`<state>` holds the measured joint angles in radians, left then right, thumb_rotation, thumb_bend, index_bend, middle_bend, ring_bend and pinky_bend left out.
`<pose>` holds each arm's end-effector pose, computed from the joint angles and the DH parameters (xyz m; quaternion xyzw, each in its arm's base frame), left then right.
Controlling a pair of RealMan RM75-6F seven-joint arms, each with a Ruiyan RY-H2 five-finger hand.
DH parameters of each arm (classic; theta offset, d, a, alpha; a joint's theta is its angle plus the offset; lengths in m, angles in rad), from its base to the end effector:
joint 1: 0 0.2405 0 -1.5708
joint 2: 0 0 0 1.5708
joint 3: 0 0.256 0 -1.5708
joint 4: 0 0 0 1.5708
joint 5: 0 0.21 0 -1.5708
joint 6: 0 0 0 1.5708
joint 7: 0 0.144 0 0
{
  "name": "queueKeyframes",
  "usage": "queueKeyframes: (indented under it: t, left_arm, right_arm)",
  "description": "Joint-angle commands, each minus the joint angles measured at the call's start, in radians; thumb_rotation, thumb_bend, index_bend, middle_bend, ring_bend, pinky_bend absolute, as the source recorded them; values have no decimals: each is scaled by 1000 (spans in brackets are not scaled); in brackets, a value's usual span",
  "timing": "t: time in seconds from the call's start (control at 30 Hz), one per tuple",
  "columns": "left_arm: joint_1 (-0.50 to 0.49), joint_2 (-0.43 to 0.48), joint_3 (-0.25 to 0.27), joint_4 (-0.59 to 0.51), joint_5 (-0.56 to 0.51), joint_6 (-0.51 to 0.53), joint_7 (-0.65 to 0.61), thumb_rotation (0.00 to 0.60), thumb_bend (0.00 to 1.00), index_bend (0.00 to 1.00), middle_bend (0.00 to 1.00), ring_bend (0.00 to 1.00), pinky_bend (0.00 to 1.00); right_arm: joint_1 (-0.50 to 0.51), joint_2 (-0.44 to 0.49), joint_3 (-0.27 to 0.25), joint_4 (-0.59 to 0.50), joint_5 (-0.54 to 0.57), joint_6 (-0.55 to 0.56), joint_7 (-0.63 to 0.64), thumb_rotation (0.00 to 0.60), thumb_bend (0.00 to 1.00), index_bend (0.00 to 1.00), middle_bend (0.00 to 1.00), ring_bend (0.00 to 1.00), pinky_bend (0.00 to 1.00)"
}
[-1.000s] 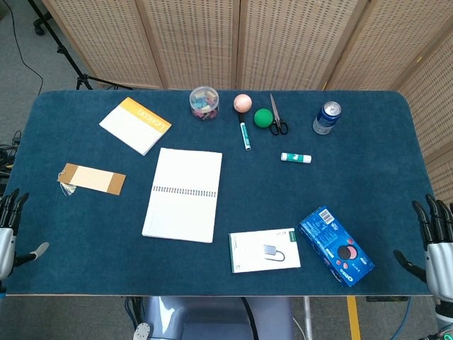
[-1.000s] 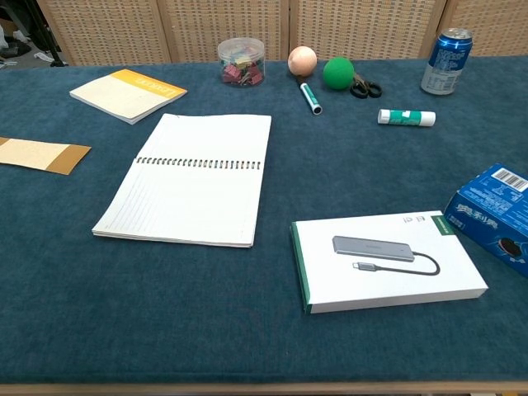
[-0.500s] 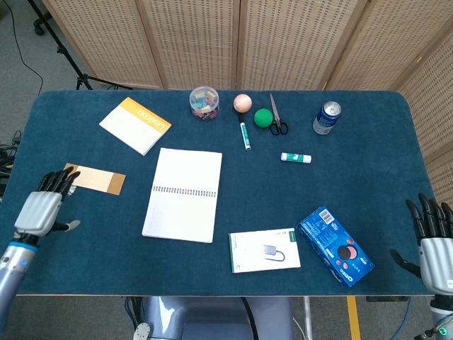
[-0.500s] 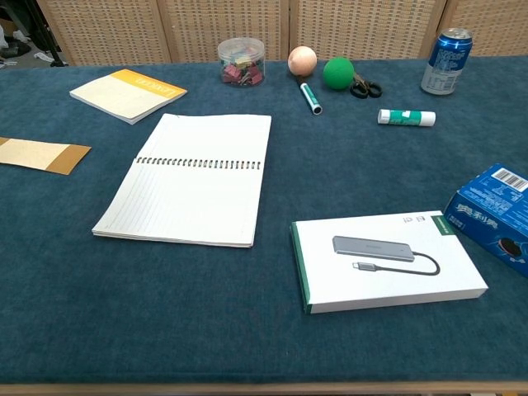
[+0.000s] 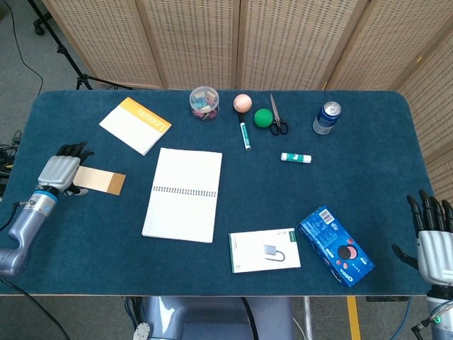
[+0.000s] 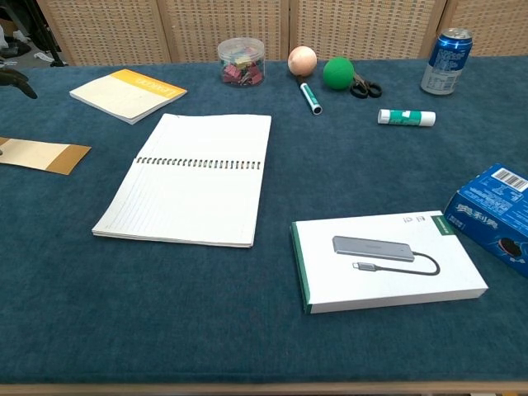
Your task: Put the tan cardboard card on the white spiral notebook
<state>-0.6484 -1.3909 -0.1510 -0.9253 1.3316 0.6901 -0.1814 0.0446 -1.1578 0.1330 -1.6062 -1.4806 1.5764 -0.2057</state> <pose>-0.3229 0.4011 0.1004 -0.6969 -0.4144 -0.2433 0.5324 -0.3074 -0.1838 0.1727 0.5720 -0.3051 0.3687 0.6661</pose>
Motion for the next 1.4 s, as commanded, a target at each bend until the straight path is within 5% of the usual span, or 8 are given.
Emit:
queueKeyframes:
  t: [0.03, 0.93, 1.13, 1.4]
  left_arm:
    - [-28, -40, 13, 60, 2, -43, -43, 600, 7, 194, 0, 0, 0]
    - [-103, -167, 77, 259, 56, -147, -175, 600, 103, 282, 0, 0, 0]
    - [-102, -164, 81, 252, 52, -151, -173, 600, 191, 526, 0, 0, 0]
    - [-89, -154, 87, 246, 52, -137, -193, 600, 225, 650, 0, 0, 0]
  right_arm:
    - [3, -4, 1, 4, 6, -5, -6, 600, 0, 0, 0, 0, 0]
    - [14, -15, 1, 20, 37, -29, -5, 600, 0, 0, 0, 0, 0]
    - [16, -14, -1, 19, 38, -32, -1, 600, 0, 0, 0, 0, 0]
    - [17, -12, -4, 16, 35, -33, 3, 600, 0, 0, 0, 0, 0]
